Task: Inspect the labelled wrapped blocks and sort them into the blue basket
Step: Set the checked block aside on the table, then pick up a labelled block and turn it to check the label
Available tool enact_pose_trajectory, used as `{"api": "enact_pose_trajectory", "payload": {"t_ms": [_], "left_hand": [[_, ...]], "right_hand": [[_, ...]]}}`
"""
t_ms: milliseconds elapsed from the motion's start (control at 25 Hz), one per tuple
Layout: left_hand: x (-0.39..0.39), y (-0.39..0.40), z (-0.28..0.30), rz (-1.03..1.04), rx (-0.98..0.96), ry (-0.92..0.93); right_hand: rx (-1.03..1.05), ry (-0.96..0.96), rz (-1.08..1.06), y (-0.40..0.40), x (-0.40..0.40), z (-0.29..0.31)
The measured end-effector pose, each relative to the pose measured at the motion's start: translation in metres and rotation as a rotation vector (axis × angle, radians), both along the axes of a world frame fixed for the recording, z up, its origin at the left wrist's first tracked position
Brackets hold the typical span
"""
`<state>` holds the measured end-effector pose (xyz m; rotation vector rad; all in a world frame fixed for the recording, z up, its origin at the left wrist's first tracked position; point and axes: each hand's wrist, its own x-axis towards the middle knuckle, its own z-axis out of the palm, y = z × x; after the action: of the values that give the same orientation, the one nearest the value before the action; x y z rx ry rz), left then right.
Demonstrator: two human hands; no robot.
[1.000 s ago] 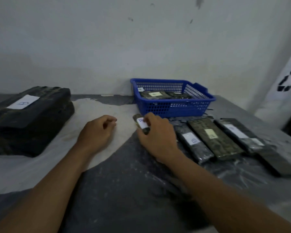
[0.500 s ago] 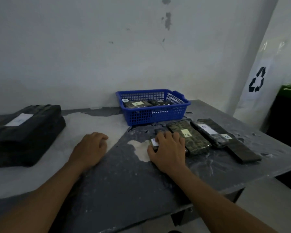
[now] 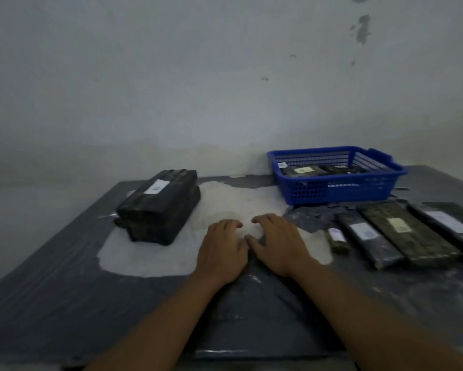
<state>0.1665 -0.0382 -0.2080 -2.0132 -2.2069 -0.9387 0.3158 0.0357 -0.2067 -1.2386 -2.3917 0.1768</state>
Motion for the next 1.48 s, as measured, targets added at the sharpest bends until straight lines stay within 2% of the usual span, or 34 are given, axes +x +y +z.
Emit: {"api": "enact_pose_trajectory", "payload": {"t_ms": [80,160,200,280,360,440,520,600,720,880,960,1080,1200,1280,1360,1400,1480], "left_hand": [[-0.026,0.004,0.017,0.083,0.115,0.104],[-0.065,0.009,0.045,0.256,0.207,0.217],[-0.082,0.008,0.065,0.383,0.157,0.270],[-0.123,0.012,0.092,0.618,-0.136,0.271],[-0.163,0.017,0.098,0.672,-0.382,0.070],[-0.205,0.030,0.079,0.512,-0.377,-0.150],[-0.211,0.031,0.067,0.440,-0.280,-0.189],[-0.173,0.010,0.078,0.430,-0.159,-0.207],[-0.150,0.001,0.081,0.231,-0.025,-0.161],[-0.128,-0.013,0.097,-0.158,-0.078,0.029],[-0.113,-0.016,0.101,-0.292,-0.069,0.135],[-0.095,-0.015,0.101,-0.365,0.044,0.275],[-0.090,-0.014,0.100,-0.423,0.135,0.304],[-0.090,-0.010,0.096,-0.442,0.151,0.261],[-0.091,-0.006,0.088,-0.395,0.147,0.131],[-0.092,-0.004,0.082,-0.339,0.115,0.020],[-0.091,0.001,0.068,-0.264,0.000,-0.313]], "right_hand": [[-0.054,-0.016,0.004,0.008,-0.005,-0.008],[-0.101,0.005,0.010,0.011,0.000,-0.010],[-0.121,0.040,0.012,0.012,0.002,-0.010],[-0.121,0.082,0.012,0.012,0.002,-0.011],[-0.117,0.089,0.008,0.011,0.001,-0.010],[-0.127,0.106,0.012,0.010,0.001,-0.009],[-0.130,0.124,0.007,0.008,0.003,-0.007],[-0.133,0.165,0.001,0.006,0.002,-0.007],[-0.272,0.400,0.029,0.006,0.002,-0.003],[-0.499,0.999,0.130,0.013,0.013,-0.003],[-0.601,1.196,0.163,0.018,0.019,-0.002],[-0.690,1.254,0.203,0.022,0.024,0.002],[-0.740,1.266,0.215,0.023,0.027,0.003],[-0.763,1.305,0.205,0.025,0.029,0.005],[-0.757,1.318,0.169,0.026,0.031,0.005],[-0.743,1.326,0.155,0.026,0.031,0.004],[-0.707,1.315,0.123,0.025,0.030,0.002]]}}
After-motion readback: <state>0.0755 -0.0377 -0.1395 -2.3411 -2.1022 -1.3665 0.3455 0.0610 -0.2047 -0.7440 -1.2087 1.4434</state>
